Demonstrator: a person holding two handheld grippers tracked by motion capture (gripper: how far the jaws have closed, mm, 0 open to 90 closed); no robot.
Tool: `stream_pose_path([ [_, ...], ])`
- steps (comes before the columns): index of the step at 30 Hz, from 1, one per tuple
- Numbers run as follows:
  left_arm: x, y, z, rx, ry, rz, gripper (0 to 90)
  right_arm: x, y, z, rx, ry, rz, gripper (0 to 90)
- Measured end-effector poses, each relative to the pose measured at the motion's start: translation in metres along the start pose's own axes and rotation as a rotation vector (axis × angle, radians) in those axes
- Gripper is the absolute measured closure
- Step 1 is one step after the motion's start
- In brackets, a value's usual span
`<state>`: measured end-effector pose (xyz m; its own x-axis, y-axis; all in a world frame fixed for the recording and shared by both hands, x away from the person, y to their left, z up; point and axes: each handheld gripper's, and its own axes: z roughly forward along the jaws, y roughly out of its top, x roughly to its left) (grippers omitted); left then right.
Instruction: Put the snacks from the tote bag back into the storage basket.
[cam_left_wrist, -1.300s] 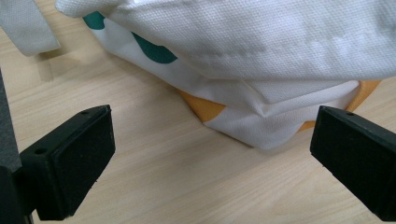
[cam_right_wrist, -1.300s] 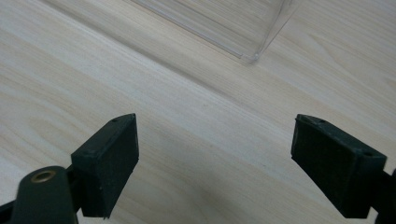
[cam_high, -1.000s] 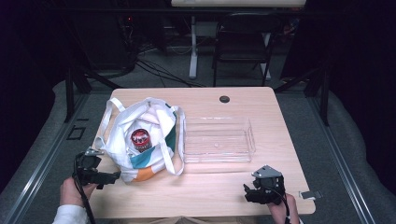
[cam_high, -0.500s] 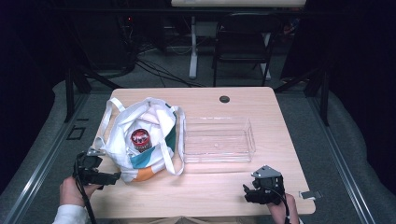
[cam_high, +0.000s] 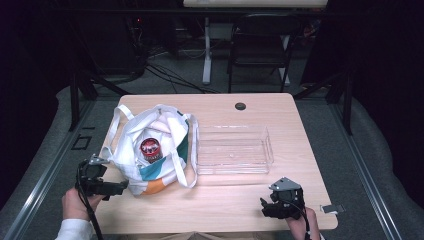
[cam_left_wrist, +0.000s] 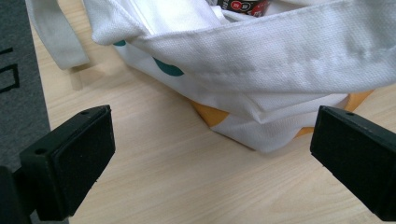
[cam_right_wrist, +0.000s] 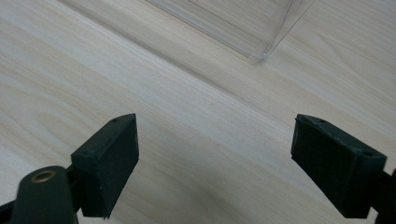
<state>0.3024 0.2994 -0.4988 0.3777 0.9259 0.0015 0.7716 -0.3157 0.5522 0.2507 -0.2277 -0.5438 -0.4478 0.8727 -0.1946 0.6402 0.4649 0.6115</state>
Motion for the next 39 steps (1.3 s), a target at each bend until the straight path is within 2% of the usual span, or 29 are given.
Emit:
stream_pose_path([
  [9,-0.007,0.011,-0.007,-0.012,0.017,0.015,0.2,0.001,0.000,0.001,0.004,0.001,0.000,14.5],
  [21,-0.017,0.038,-0.015,-0.056,0.031,0.054,0.3,0.001,0.000,0.002,0.008,-0.002,0.001,14.5],
  [29,-0.022,0.055,-0.012,-0.067,0.039,0.062,0.2,0.001,0.000,0.003,0.004,-0.001,0.003,14.5],
  [39,-0.027,0.074,-0.006,-0.066,0.025,0.078,0.2,0.001,0.000,0.003,0.007,-0.003,-0.004,14.5],
])
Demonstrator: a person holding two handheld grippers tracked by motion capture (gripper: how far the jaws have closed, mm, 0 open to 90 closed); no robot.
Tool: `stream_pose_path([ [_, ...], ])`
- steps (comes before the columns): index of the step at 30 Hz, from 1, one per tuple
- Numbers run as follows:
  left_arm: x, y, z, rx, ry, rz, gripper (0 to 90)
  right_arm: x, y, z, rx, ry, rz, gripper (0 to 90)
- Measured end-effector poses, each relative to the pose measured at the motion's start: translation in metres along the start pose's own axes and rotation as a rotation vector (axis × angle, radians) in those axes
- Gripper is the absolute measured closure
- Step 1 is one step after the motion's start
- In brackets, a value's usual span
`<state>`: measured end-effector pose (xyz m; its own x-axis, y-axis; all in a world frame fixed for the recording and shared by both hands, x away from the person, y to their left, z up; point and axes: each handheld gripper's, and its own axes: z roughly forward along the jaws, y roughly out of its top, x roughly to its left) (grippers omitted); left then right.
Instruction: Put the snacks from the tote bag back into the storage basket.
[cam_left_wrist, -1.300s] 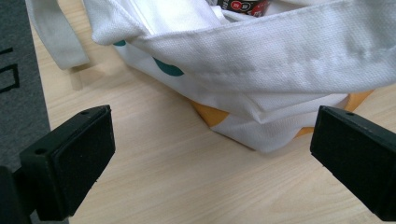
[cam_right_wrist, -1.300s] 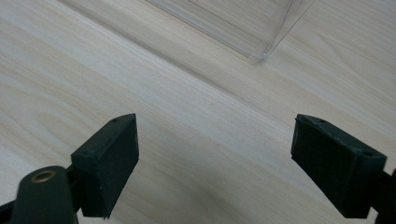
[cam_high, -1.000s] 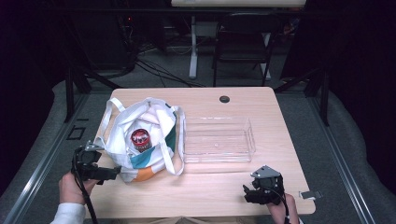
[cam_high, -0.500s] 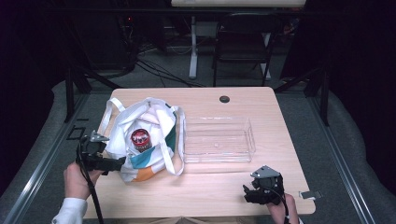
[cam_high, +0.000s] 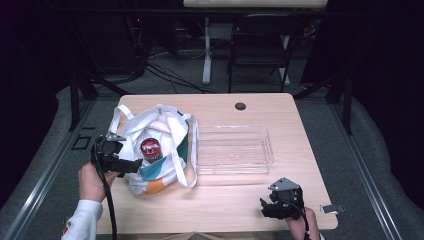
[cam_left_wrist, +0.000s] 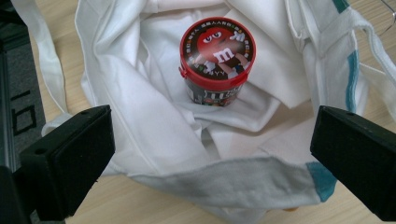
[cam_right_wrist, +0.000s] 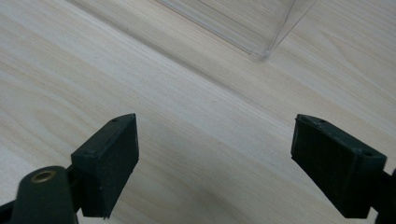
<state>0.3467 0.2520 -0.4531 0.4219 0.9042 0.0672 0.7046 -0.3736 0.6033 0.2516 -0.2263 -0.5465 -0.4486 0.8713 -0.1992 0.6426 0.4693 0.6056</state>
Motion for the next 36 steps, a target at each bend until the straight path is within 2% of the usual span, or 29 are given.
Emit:
stream_pose_path([
  [15,-0.007,0.025,0.015,0.007,-0.018,0.024,0.2,0.000,0.000,0.000,0.009,0.000,-0.007,14.6],
  [21,-0.008,0.031,0.018,0.008,-0.022,0.032,0.2,0.000,0.000,0.000,0.009,0.001,-0.006,14.5],
  [23,-0.009,0.033,0.020,0.005,-0.012,0.036,0.3,0.000,0.001,0.000,0.011,0.002,-0.006,14.5],
  [24,-0.009,0.034,0.020,0.007,-0.023,0.034,0.2,0.000,0.000,0.000,0.009,0.003,-0.004,14.6],
  [36,-0.009,0.046,0.030,0.009,-0.032,0.037,0.2,0.000,0.000,0.000,0.012,0.002,-0.005,14.5],
])
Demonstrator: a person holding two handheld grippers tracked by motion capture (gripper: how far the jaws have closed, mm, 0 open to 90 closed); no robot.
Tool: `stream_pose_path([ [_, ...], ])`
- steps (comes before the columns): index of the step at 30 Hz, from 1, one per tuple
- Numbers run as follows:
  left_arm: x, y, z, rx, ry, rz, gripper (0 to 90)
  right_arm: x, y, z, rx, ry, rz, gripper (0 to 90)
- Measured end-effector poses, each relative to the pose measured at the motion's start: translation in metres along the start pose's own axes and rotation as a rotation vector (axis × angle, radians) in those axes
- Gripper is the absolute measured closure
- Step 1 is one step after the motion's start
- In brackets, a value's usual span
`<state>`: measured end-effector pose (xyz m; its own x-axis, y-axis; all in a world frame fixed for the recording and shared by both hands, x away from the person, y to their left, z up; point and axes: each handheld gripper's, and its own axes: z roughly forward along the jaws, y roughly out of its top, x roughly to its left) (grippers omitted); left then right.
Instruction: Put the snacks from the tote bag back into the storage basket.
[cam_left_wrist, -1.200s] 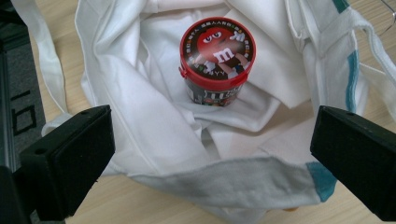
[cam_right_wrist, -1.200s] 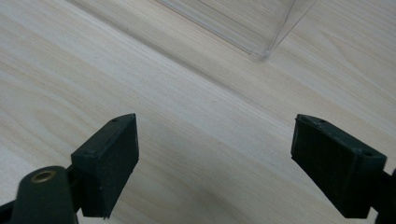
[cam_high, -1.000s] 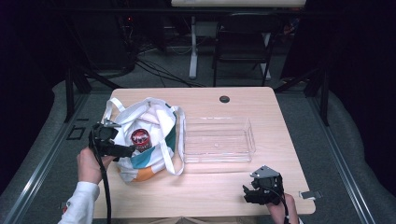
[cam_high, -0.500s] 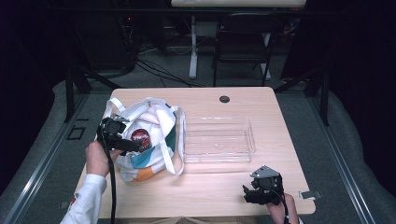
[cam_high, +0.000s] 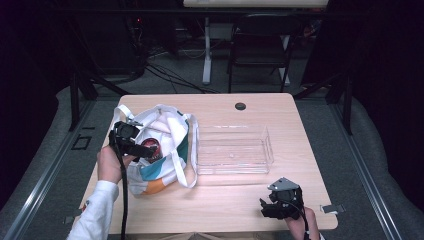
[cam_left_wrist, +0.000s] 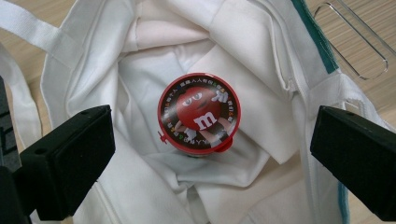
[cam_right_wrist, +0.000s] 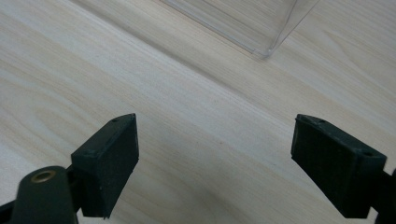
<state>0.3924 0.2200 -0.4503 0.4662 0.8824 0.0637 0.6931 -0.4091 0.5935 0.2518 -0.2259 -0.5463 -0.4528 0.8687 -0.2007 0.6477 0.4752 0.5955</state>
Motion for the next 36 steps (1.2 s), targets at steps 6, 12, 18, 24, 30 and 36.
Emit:
stream_pose_path([
  [6,0.000,0.006,0.004,0.009,-0.005,0.006,0.2,0.000,0.000,0.000,-0.001,0.000,0.001,14.6],
  [12,0.000,0.011,0.009,0.009,-0.019,0.003,0.2,0.000,0.000,0.000,-0.004,0.003,0.004,14.6],
  [18,0.002,0.014,0.018,0.042,-0.018,0.000,0.2,0.000,0.000,0.000,-0.002,0.002,0.002,14.5],
  [24,0.005,0.015,0.033,0.100,-0.007,0.005,0.4,0.000,0.000,0.000,-0.002,0.002,0.001,14.6],
  [30,0.006,0.016,0.040,0.120,0.000,0.003,0.1,0.000,0.000,0.000,-0.005,0.004,0.001,14.6],
  [36,0.007,0.015,0.047,0.138,0.019,0.004,0.2,0.000,0.000,0.000,-0.006,0.005,0.002,14.6],
])
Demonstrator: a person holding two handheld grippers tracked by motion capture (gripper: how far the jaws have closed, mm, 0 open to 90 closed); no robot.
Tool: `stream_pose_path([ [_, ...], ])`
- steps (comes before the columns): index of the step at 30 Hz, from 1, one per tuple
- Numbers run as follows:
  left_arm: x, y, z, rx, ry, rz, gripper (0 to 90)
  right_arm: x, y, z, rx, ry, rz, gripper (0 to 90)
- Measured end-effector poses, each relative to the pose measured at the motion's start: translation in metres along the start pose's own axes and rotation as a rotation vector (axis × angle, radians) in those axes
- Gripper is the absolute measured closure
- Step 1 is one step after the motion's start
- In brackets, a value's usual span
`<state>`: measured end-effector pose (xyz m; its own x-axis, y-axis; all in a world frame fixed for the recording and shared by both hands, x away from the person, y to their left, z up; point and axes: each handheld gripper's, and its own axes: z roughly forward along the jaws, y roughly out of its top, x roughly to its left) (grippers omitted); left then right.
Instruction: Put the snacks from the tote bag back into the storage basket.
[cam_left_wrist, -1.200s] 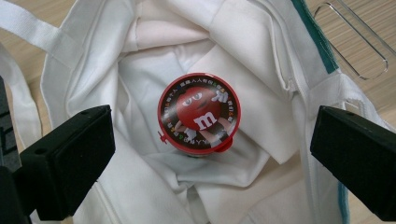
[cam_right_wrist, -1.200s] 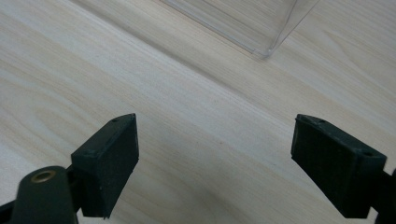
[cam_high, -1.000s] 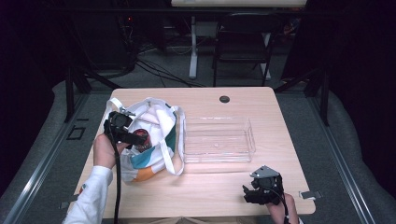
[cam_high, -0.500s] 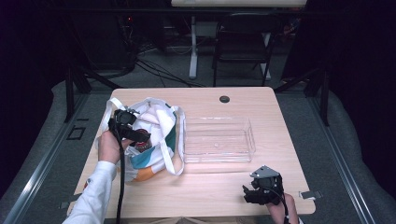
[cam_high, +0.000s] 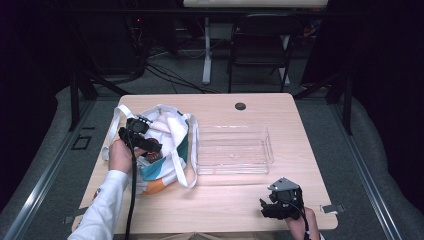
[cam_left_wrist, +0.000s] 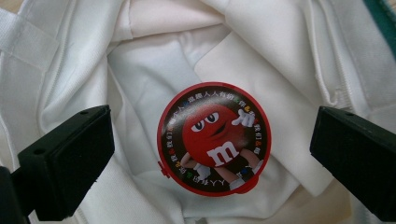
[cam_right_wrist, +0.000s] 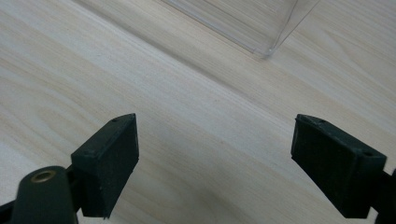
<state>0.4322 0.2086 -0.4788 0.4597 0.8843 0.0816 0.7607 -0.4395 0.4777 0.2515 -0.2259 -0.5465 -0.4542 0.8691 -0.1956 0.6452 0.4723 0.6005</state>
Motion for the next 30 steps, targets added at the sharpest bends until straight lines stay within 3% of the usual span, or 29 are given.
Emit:
stream_pose_path([
  [18,-0.003,0.002,0.015,0.057,0.016,0.013,2.8,0.000,0.000,0.000,-0.001,0.002,0.000,14.5],
  [27,-0.003,0.001,0.019,0.081,0.019,0.020,14.7,0.000,0.000,0.000,-0.003,0.002,0.001,14.6],
  [30,-0.004,0.001,0.020,0.083,0.018,0.020,14.9,0.000,0.000,0.000,-0.002,0.002,0.000,14.5],
])
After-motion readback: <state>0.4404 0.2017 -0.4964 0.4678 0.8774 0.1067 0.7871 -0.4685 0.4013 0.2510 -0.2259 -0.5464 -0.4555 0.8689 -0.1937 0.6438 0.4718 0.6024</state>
